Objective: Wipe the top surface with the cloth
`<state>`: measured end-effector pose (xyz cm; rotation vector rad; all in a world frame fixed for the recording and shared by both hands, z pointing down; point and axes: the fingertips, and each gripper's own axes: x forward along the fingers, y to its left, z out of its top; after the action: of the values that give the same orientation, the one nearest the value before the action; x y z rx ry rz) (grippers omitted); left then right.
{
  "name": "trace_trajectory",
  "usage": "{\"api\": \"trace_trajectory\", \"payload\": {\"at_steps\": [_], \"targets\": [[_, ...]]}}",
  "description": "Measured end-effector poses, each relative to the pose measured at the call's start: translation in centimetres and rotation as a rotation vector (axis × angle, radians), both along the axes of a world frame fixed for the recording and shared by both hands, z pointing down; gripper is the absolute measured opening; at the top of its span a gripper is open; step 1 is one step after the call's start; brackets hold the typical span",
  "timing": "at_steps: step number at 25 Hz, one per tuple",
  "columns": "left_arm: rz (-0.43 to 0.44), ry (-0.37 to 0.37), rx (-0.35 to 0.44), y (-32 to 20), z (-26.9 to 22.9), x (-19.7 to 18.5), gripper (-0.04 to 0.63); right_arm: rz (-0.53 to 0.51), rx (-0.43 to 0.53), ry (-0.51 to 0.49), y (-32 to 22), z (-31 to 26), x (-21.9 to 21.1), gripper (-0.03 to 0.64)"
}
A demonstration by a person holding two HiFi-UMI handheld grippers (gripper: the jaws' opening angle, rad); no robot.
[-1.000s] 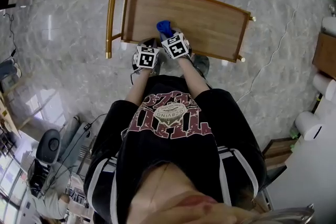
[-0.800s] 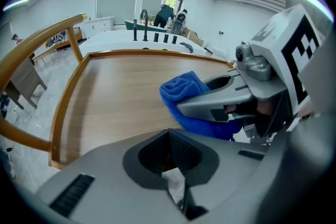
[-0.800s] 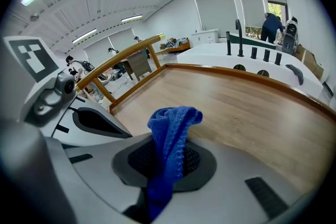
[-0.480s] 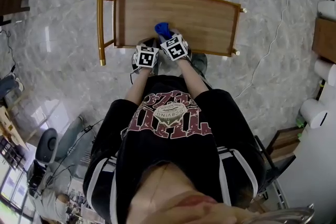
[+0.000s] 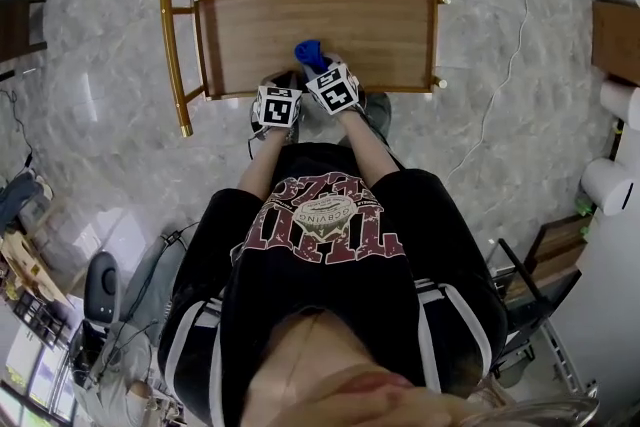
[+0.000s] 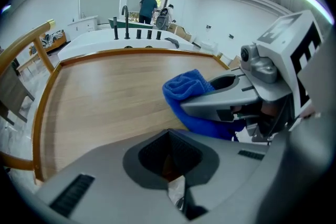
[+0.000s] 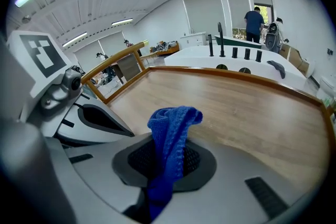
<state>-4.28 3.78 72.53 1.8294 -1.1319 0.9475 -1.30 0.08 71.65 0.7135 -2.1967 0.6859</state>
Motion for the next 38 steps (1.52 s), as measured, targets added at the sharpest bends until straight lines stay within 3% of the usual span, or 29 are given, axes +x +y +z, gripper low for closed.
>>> {"api": "trace_trajectory", "payload": {"at_steps": [38], "targets": [[0.3,0.03,0.003,-1.8,0.3,12.1,0.046,0.251,0.023,0.061,-1.4,0.1,14.4,0.058]]}}
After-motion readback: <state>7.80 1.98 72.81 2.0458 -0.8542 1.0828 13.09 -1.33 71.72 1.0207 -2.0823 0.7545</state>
